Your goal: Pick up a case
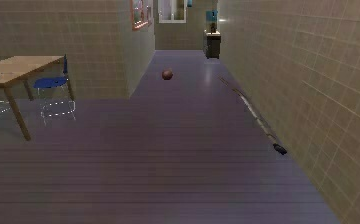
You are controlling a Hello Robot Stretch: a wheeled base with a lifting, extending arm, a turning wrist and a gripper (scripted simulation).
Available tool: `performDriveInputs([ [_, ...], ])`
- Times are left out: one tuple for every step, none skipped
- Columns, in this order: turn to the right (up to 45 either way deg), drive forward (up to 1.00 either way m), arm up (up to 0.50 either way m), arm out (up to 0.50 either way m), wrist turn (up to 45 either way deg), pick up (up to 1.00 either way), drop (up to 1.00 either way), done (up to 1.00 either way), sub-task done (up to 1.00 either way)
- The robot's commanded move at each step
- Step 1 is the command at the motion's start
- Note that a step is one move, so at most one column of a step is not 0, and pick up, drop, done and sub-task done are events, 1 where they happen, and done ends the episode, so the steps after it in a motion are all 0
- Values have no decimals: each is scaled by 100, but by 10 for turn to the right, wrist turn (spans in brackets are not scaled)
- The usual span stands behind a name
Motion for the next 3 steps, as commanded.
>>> performDriveInputs([
  [0,0,16,0,0,0,0,0,0],
  [0,0,0,48,0,0,0,0,0],
  [0,0,0,0,450,0,0,0,0],
])
